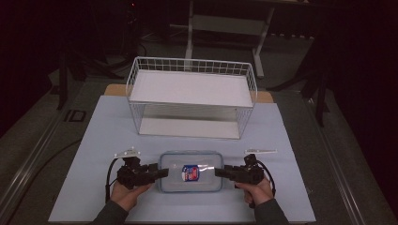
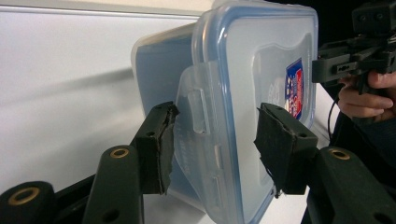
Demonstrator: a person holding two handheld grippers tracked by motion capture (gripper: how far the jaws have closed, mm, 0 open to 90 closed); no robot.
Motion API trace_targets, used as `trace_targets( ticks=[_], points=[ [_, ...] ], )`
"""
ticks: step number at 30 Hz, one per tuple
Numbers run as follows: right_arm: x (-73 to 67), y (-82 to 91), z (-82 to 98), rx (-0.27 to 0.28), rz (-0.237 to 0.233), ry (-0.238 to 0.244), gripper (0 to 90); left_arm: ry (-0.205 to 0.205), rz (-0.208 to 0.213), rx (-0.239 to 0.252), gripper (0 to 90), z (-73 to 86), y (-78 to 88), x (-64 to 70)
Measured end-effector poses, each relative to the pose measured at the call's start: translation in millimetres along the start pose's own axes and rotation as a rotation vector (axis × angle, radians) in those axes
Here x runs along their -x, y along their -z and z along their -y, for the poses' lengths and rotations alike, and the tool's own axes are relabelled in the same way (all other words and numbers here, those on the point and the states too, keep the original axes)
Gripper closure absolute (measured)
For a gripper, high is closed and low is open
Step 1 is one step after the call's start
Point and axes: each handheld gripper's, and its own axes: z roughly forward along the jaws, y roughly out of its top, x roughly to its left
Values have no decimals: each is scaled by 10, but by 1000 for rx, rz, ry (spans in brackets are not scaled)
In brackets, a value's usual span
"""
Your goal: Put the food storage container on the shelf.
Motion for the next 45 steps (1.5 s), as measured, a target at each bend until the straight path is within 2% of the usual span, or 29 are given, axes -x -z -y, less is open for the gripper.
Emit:
trace_targets(
  ticks=[20, 32, 40, 45],
  points=[
    [-155, 11, -45, 78, 2, 34, 514, -17, -8, 91, 486, -75, 156, 43],
    [-275, 32, -101, 134, 5, 72, 514, -65, -12, 144, 488, -159, 266, 84],
    [-344, 86, -158, 169, 9, 112, 515, -119, -8, 176, 489, -241, 318, 124],
    [-377, 99, -186, 184, 13, 134, 515, -131, -9, 184, 489, -270, 343, 137]
  ],
)
